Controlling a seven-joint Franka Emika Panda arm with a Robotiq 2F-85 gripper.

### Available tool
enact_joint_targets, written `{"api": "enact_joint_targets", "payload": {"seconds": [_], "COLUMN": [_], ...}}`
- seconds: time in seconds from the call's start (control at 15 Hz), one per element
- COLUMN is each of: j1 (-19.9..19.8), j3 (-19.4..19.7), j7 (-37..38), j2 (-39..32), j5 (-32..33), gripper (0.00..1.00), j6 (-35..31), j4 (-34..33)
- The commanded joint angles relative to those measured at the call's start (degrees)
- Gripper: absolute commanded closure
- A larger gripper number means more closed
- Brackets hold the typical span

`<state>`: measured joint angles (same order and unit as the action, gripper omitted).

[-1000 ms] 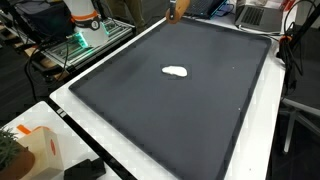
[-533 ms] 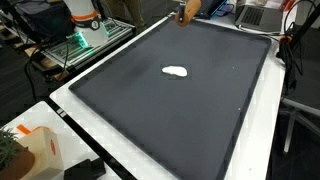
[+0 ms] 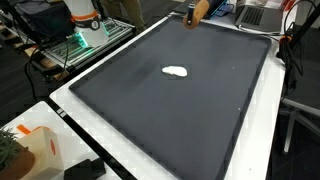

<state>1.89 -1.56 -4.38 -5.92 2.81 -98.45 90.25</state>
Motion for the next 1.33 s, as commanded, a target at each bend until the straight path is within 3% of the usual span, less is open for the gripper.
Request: {"api": "enact_joint_targets", "payload": {"seconds": [0.0, 0.53, 1.27], "j1": [0.01, 0.39, 3.53], "j3": [-0.04, -0.28, -1.21], "j7": [0.69, 3.39, 6.75], "j2": [-0.43, -6.33, -16.64], "j5": [0.5, -0.52, 0.87], "gripper": [0.78, 0.78, 0.78], "j6": [0.12, 4.58, 13.29], "j4": [-0.41, -6.11, -19.84]}}
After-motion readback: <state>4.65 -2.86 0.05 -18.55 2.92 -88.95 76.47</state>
